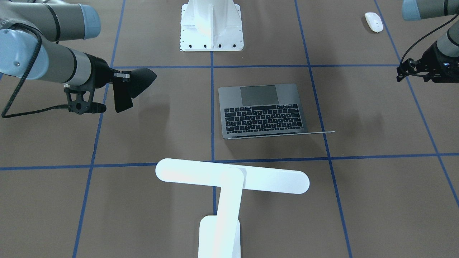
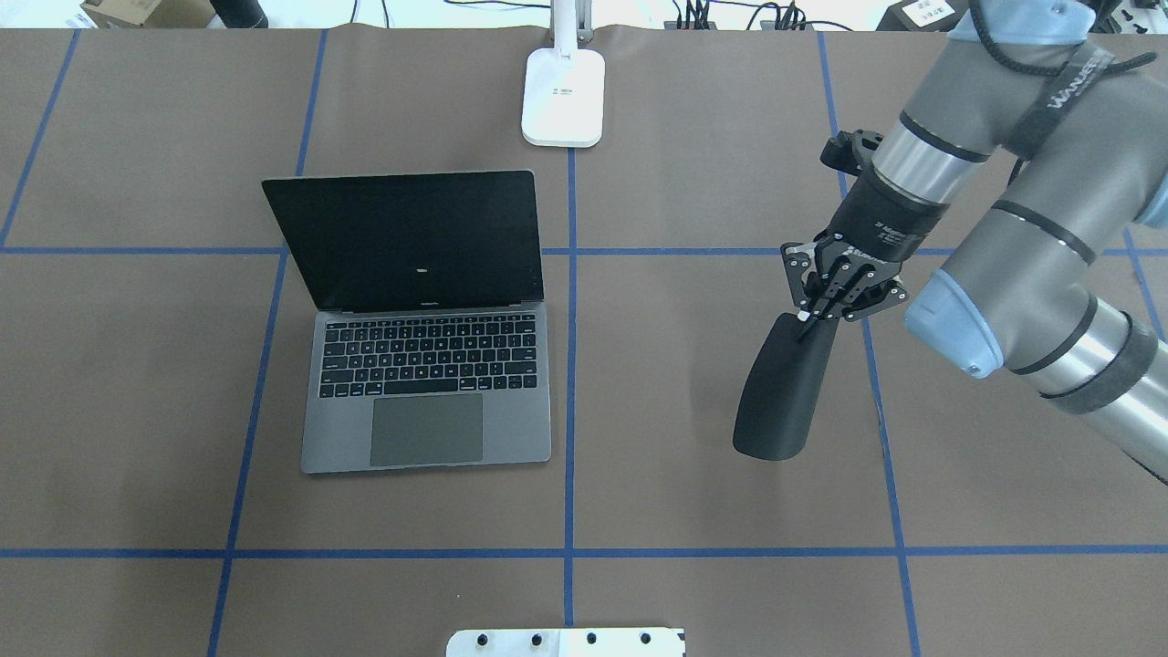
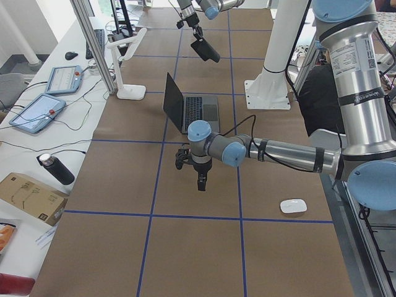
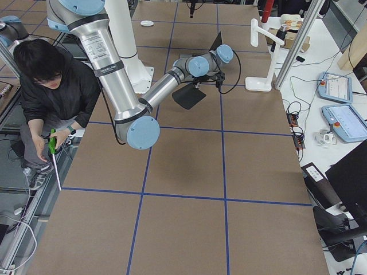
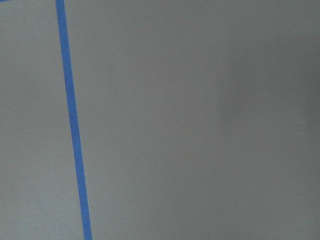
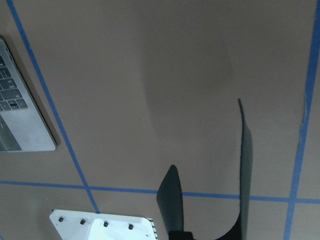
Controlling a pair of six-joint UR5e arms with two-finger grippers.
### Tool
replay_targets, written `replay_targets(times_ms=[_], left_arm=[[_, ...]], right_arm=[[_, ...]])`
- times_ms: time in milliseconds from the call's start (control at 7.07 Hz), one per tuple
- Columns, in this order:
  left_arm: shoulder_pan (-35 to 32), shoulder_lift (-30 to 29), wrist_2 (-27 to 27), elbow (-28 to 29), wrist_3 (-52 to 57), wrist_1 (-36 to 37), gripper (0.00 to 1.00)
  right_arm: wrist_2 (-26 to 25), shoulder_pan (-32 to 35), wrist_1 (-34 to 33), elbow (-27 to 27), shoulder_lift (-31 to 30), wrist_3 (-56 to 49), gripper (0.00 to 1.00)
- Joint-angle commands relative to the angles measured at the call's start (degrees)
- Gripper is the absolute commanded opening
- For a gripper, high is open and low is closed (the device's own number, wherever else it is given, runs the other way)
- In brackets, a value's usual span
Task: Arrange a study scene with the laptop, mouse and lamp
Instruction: 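Lower the black lamp onto the table beside the laptop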
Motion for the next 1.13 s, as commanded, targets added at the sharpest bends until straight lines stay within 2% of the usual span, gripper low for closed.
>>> replay_targets(times_ms=[0, 283, 566, 990], left_arm=[[0.0, -0.1, 0.0, 4.0, 0.0, -4.8, 1.0], [0.0, -0.1, 0.0, 7.9, -0.1, -9.4, 1.0], [0.0, -0.1, 0.0, 7.9, -0.2, -9.4, 1.0], [0.0, -0.1, 0.0, 7.9, -0.2, -9.4, 1.0]], right_arm=[[-4.8, -4.5, 14.3, -6.0, 1.6, 11.8, 0.0], [-9.1, -7.5, 14.4, -7.4, 3.9, 12.2, 0.0], [-10.9, -9.4, 14.5, -10.1, 7.6, 13.0, 0.0], [-13.8, -11.2, 25.2, -18.1, 11.6, 19.1, 0.0]])
